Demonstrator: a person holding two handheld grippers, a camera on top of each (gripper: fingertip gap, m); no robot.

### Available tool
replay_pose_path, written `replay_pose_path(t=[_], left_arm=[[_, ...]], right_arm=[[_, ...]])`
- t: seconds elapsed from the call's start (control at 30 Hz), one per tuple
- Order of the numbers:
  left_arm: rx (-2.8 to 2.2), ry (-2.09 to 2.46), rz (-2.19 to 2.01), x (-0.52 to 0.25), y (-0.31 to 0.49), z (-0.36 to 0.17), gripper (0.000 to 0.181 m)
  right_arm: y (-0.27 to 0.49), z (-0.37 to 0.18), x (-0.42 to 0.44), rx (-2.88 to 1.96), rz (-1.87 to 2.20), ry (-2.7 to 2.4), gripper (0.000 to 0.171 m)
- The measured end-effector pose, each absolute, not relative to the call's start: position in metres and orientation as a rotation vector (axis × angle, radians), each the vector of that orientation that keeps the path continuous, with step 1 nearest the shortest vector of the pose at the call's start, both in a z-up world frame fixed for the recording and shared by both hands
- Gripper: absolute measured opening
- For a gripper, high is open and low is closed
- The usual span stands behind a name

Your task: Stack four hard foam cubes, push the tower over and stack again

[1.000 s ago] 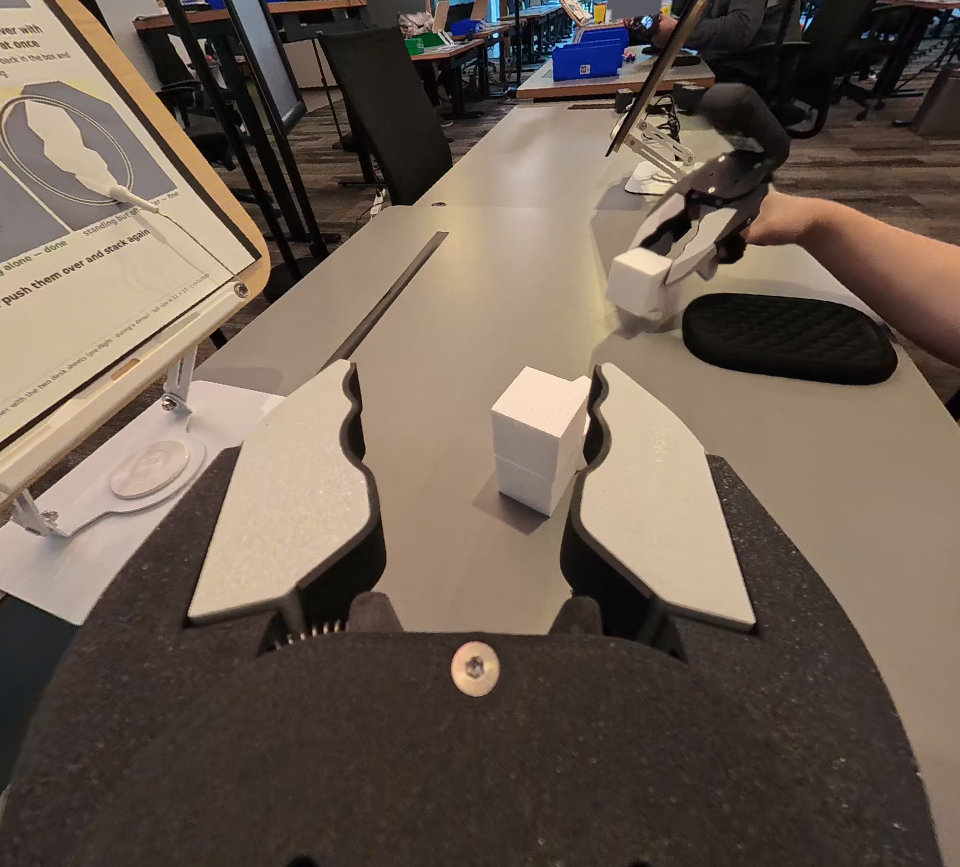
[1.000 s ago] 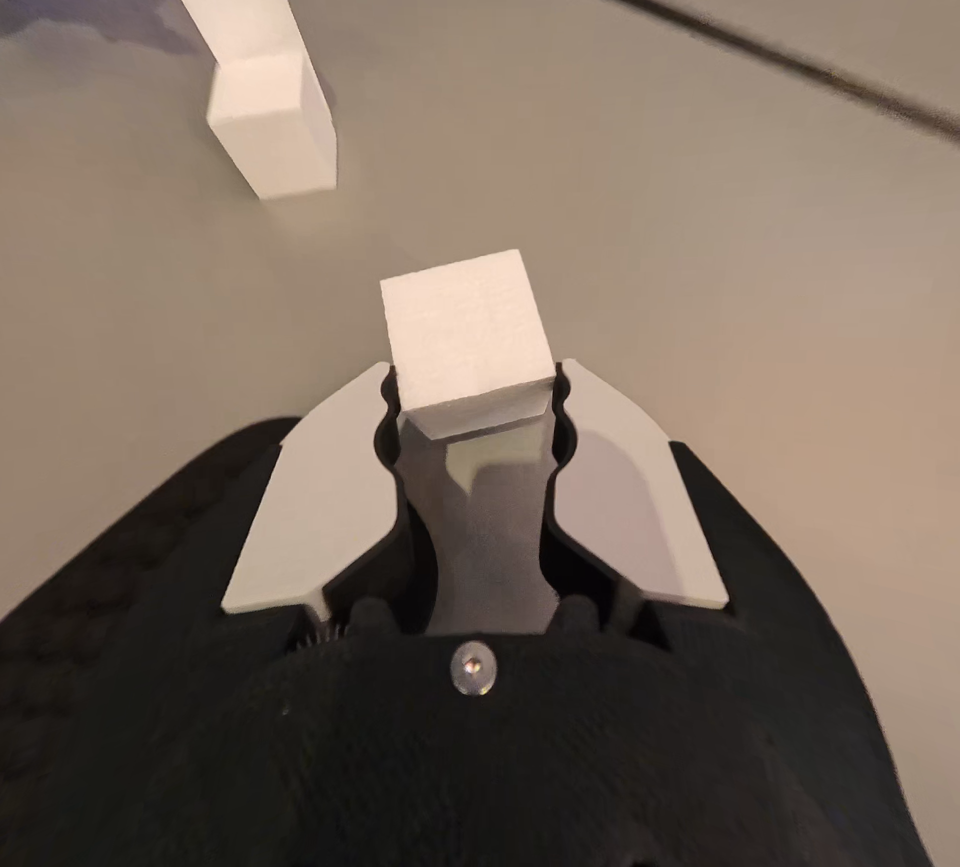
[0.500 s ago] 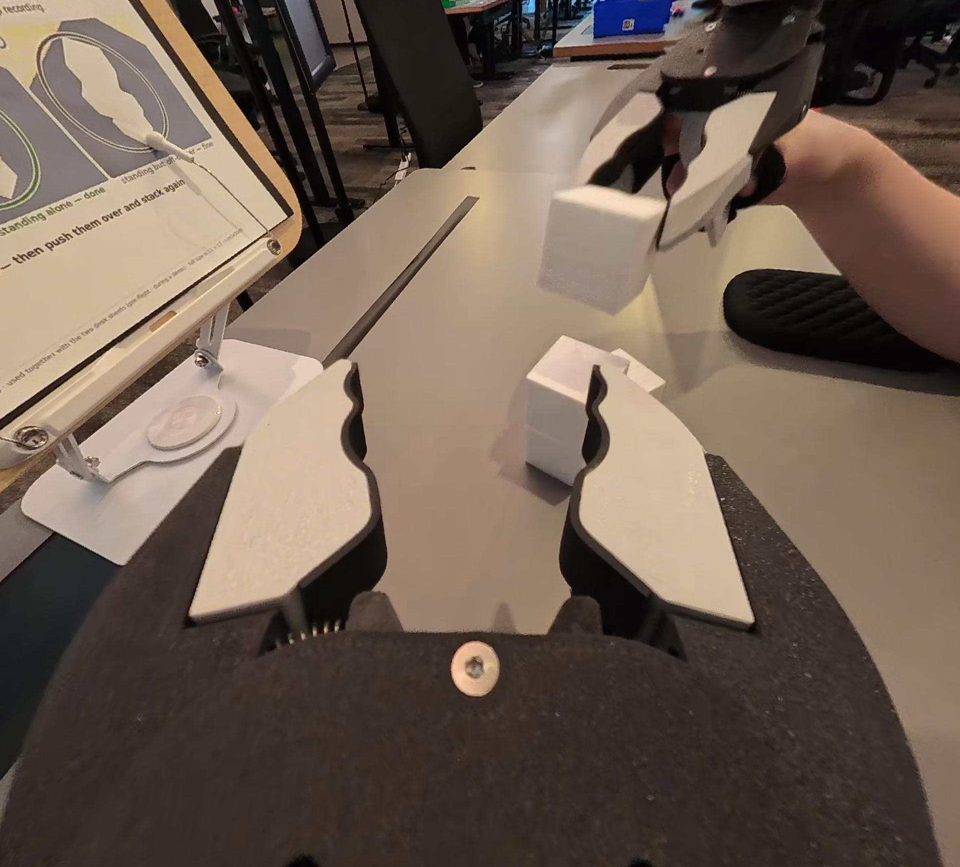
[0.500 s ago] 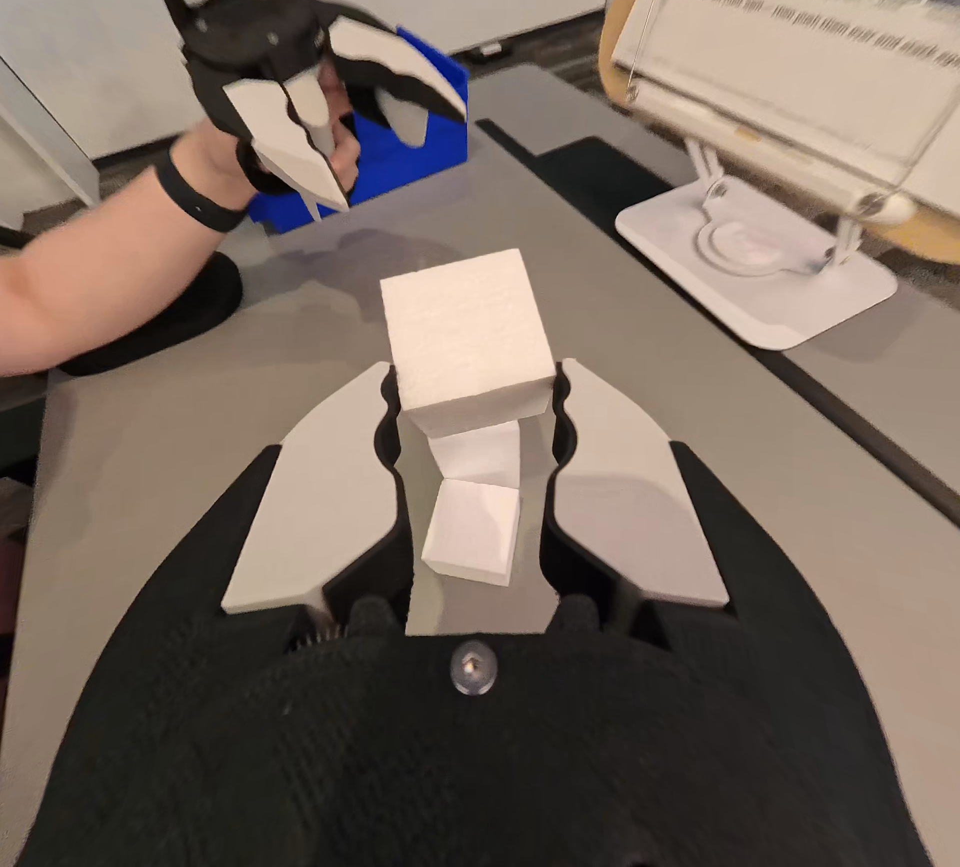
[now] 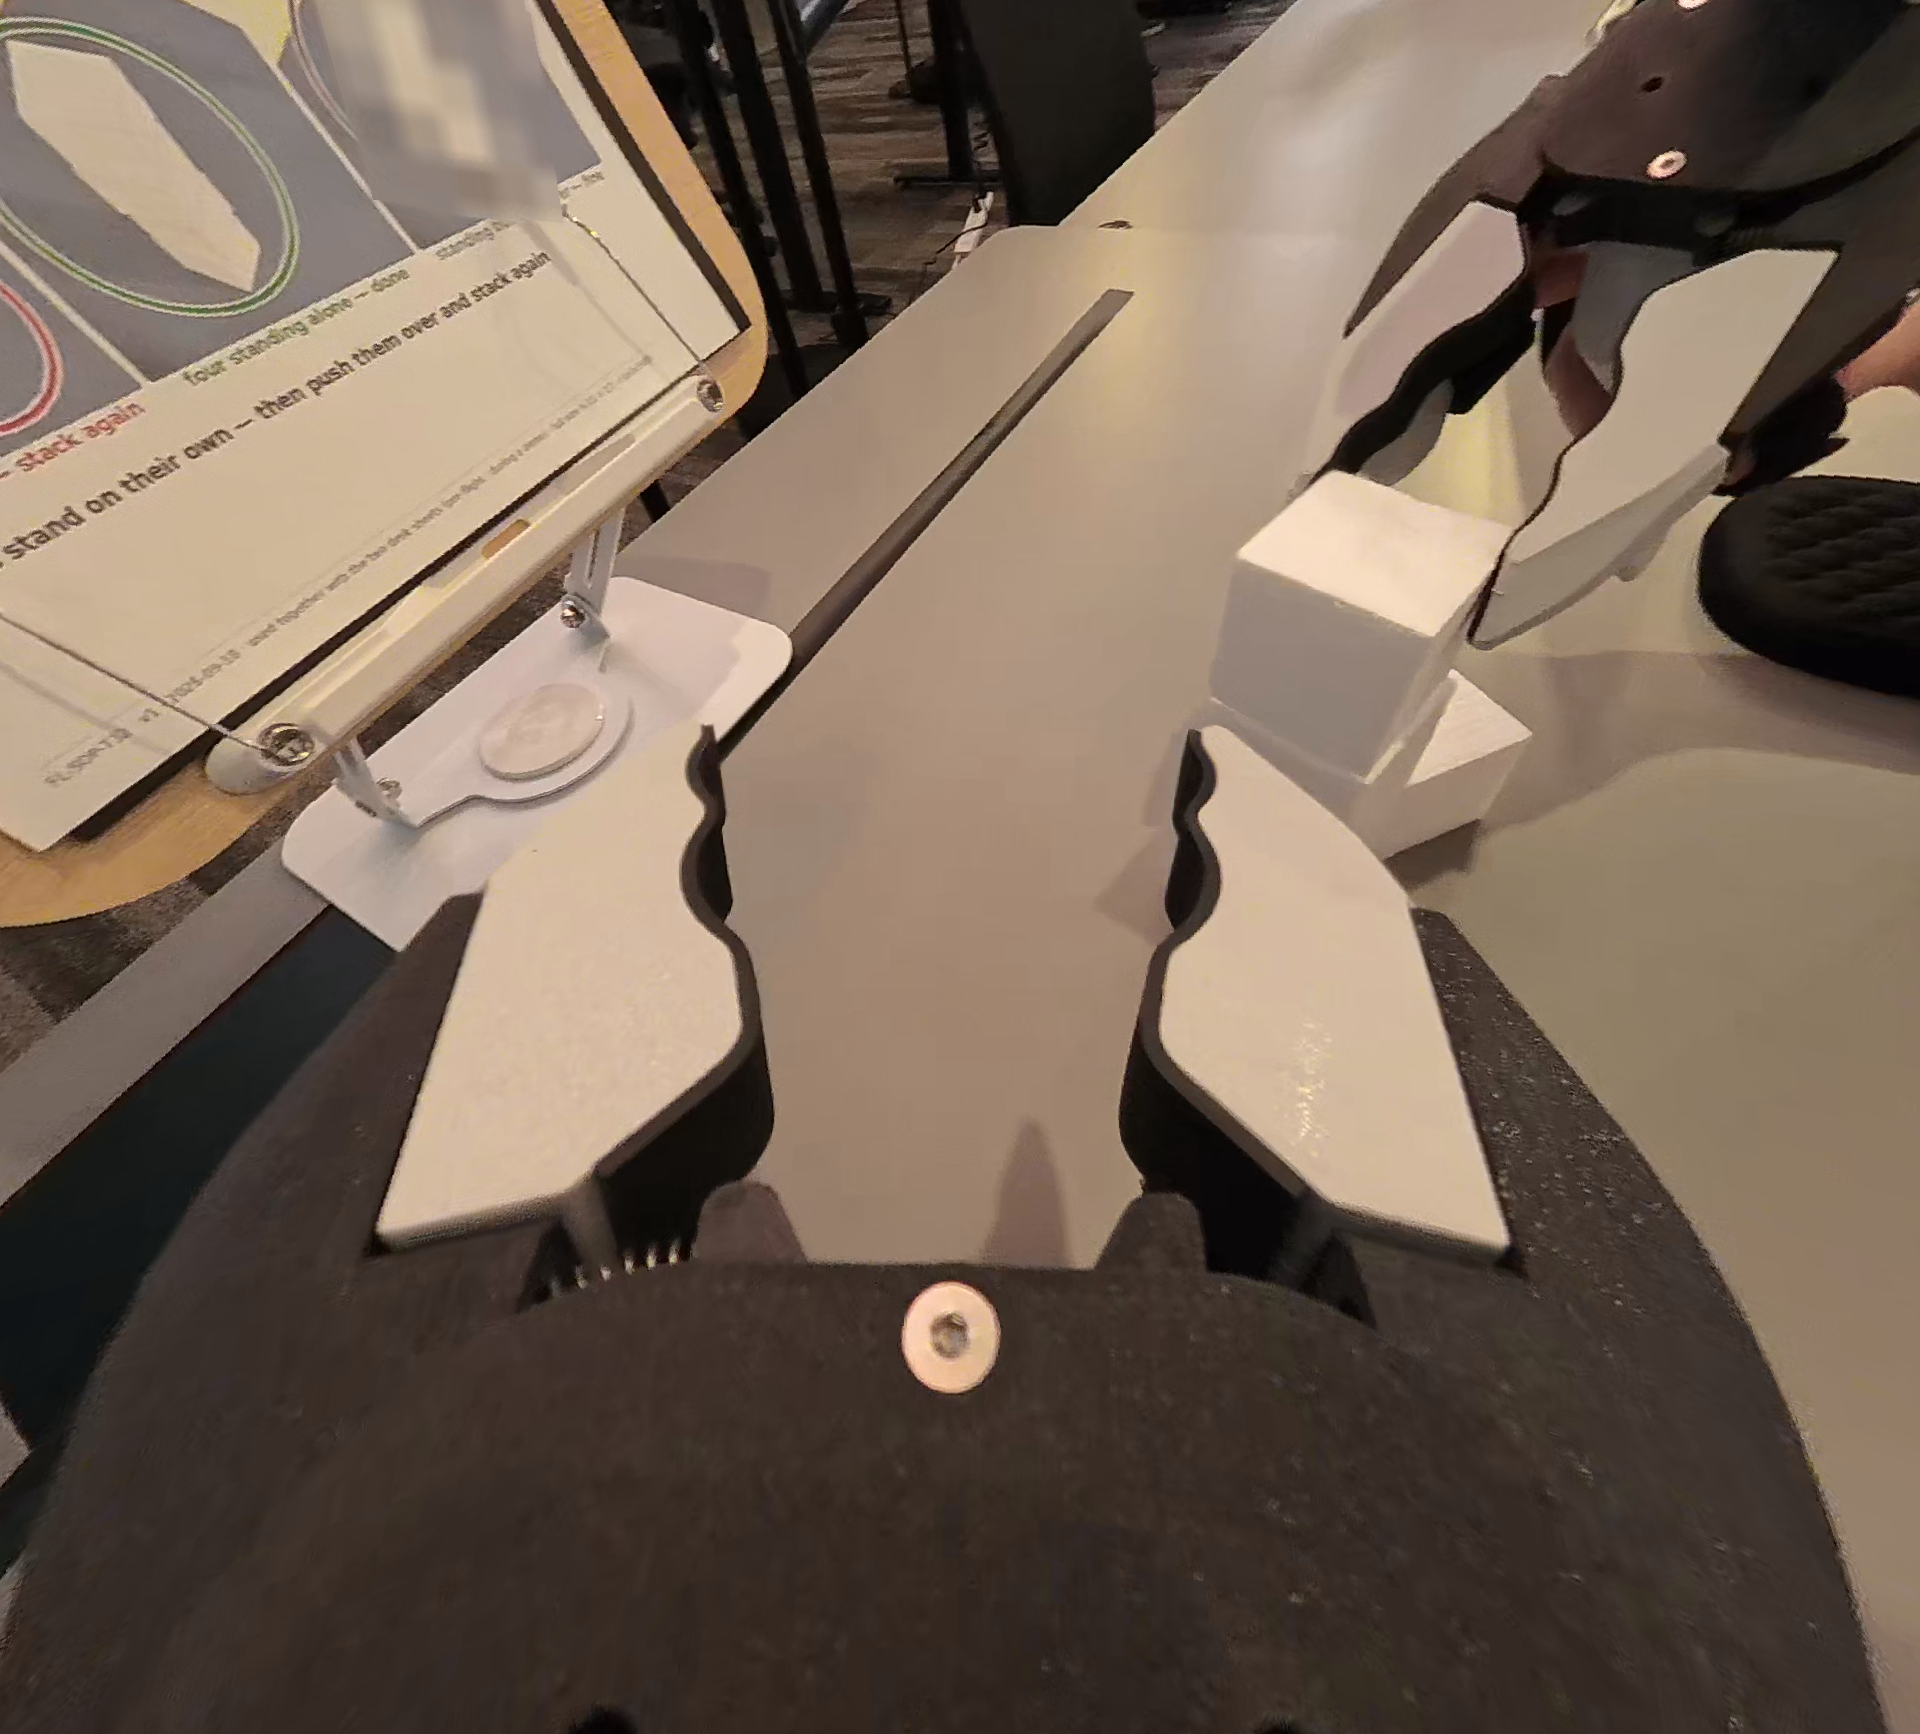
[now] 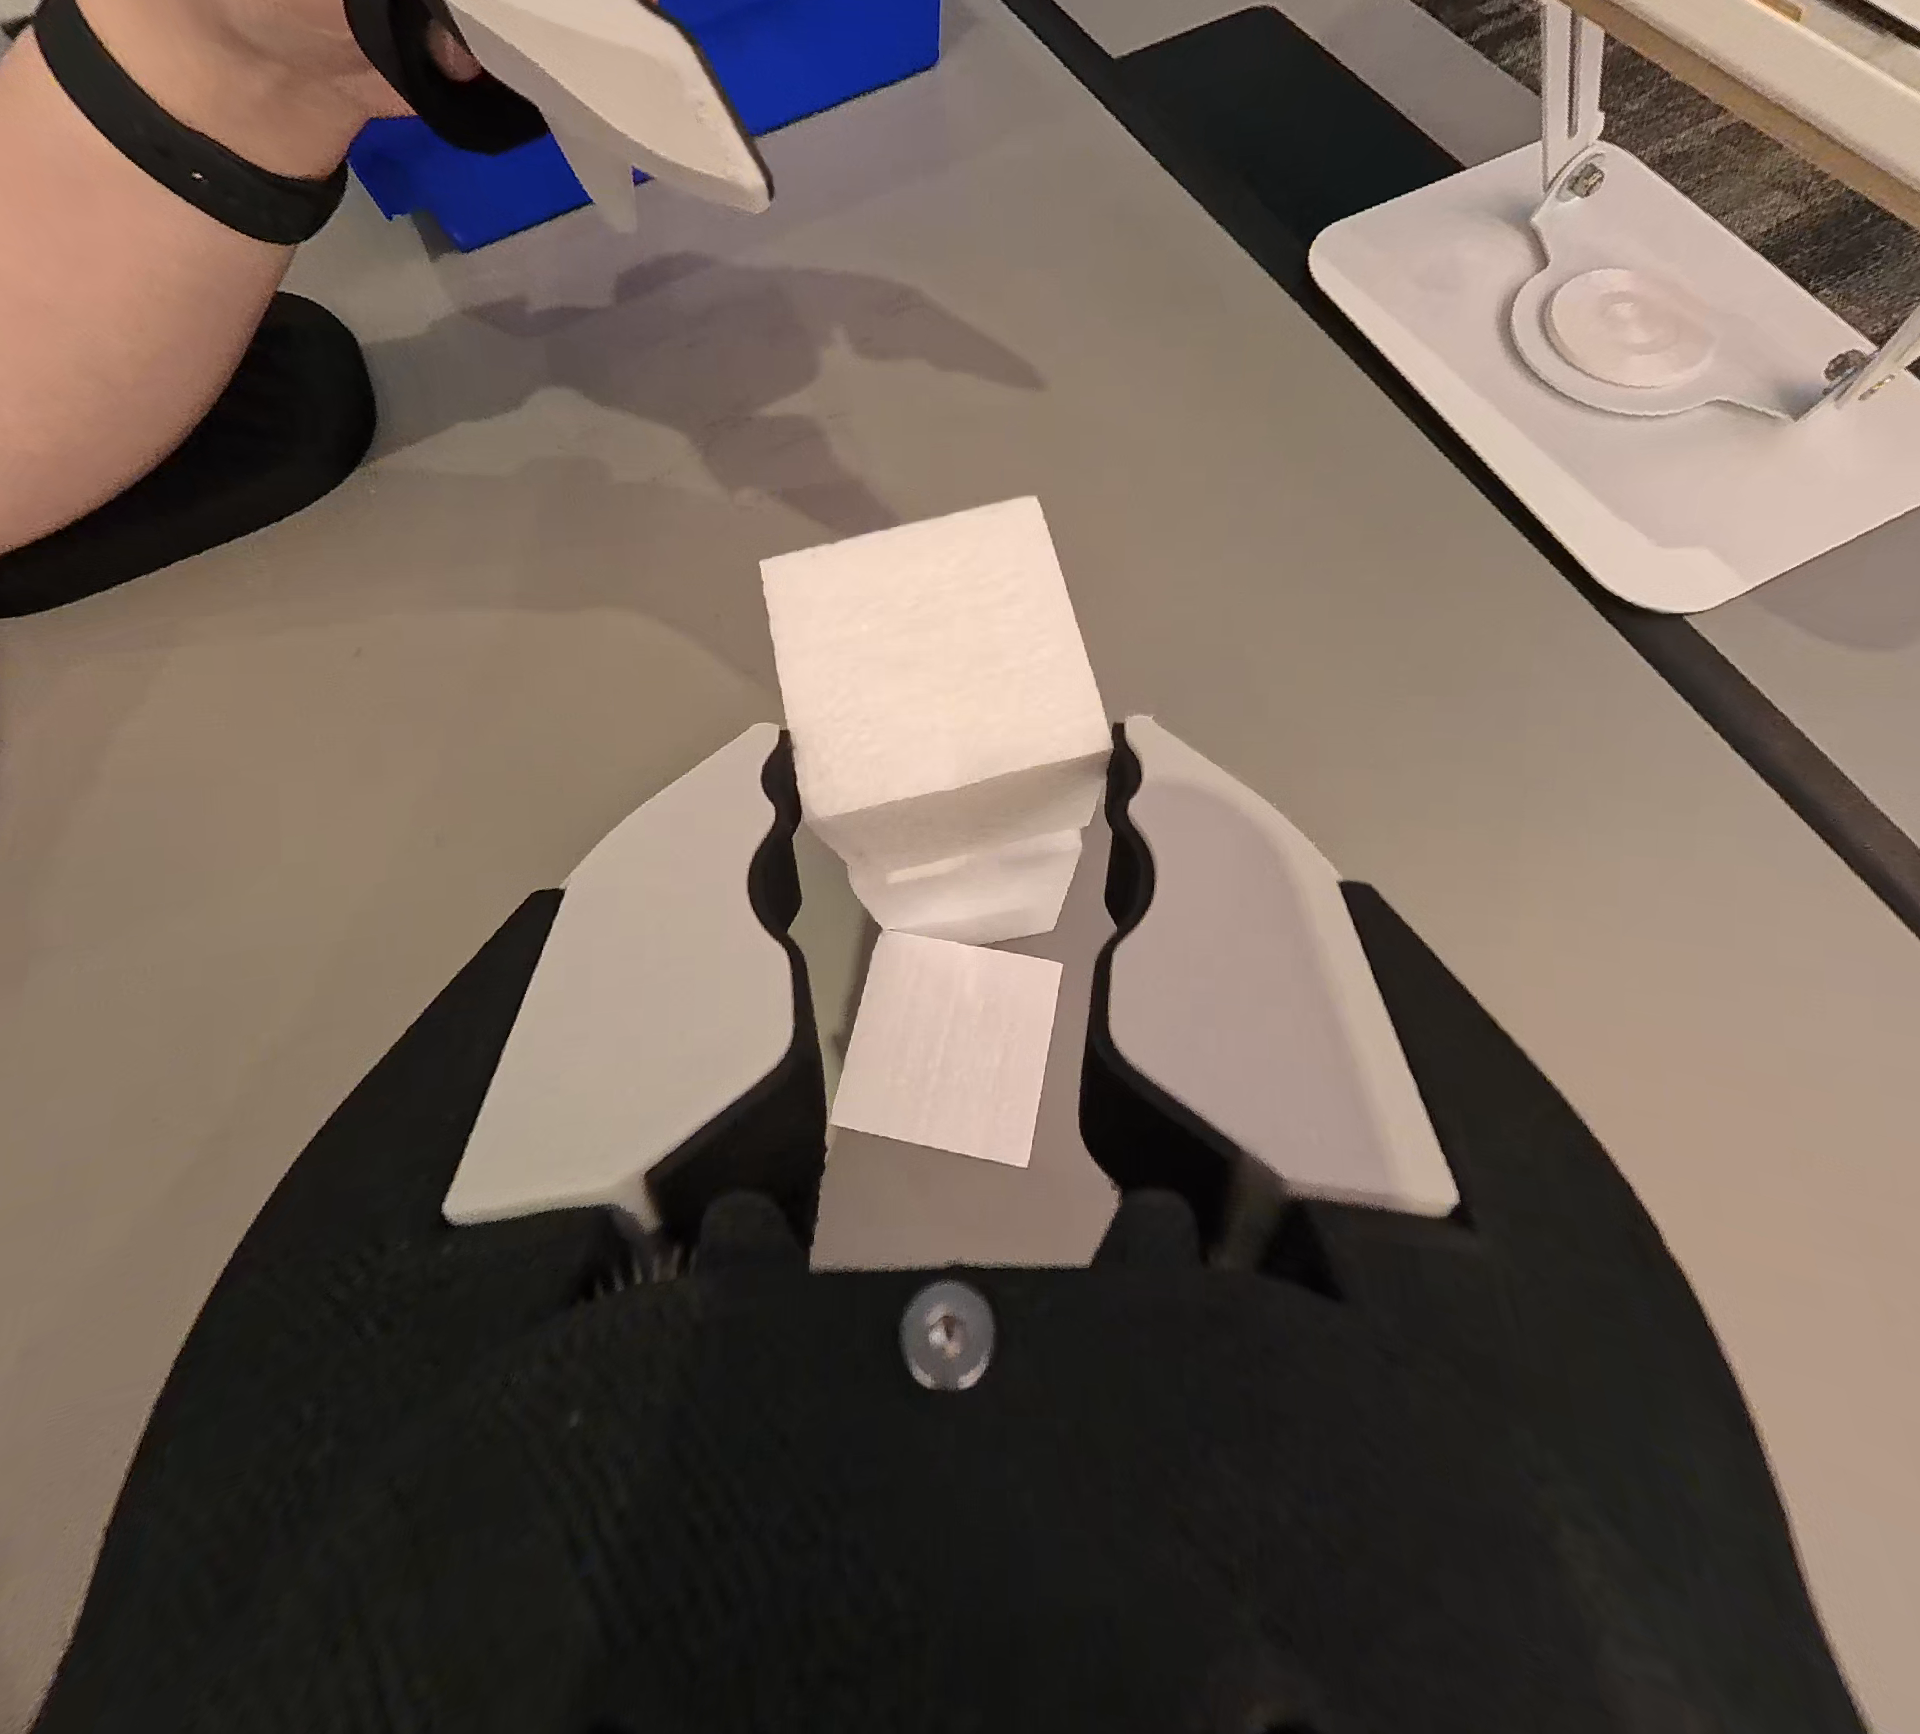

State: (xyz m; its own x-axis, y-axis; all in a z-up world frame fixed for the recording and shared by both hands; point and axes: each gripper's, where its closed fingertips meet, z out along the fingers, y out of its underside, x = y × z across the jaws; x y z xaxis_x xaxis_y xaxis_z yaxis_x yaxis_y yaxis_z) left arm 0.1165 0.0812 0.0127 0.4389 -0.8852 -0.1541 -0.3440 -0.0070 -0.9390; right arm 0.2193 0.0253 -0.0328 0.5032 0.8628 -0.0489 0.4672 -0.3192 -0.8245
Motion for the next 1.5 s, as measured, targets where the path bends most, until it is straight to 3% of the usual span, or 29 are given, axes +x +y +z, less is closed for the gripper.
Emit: replay_pose_path(t=[0.1,0.17,0.37,0.77,0.87,1.17,1.5], left_arm=[[-1.602,1.053,-0.595,0.113,0.088,0.016,0.085],[-1.611,0.991,-0.559,0.108,0.095,0.020,0.087],[-1.637,0.777,-0.379,0.078,0.122,0.030,0.088],[-1.722,0.585,-0.207,0.043,0.146,0.021,0.086],[-1.728,0.589,-0.219,0.044,0.145,0.021,0.086],[-1.735,0.587,-0.250,0.043,0.145,0.021,0.085],[-1.753,0.583,-0.319,0.043,0.145,0.020,0.088]], right_arm=[[0.024,-0.033,0.218,-1.962,0.649,-1.088,0.059],[0.024,-0.032,0.220,-1.956,0.625,-1.072,0.070],[0.011,-0.021,0.244,-1.832,0.515,-0.973,0.082],[-0.012,-0.128,0.283,-2.113,0.451,-0.888,0.083],[-0.012,-0.137,0.280,-2.140,0.431,-0.915,0.077],[-0.019,-0.133,0.286,-2.140,0.531,-0.899,0.018],[-0.009,-0.117,0.300,-2.006,0.491,-0.969,0.068]])
